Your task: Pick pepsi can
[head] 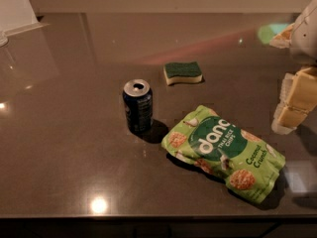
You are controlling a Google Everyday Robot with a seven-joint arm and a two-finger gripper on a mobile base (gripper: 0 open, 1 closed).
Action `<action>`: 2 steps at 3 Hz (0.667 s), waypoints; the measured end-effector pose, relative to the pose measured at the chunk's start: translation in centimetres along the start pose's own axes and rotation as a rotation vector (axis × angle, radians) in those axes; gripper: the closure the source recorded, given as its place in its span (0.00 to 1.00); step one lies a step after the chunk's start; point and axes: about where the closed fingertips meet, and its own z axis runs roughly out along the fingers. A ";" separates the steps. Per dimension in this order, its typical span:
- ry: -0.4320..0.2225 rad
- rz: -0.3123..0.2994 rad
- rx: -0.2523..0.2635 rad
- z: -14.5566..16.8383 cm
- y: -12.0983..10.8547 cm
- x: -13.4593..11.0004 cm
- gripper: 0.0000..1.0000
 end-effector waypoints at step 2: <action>-0.029 -0.011 -0.006 0.7 0.2 -1.3 0.00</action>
Offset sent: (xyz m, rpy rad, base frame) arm 0.0078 0.0360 -0.0186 0.0679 0.0168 0.0510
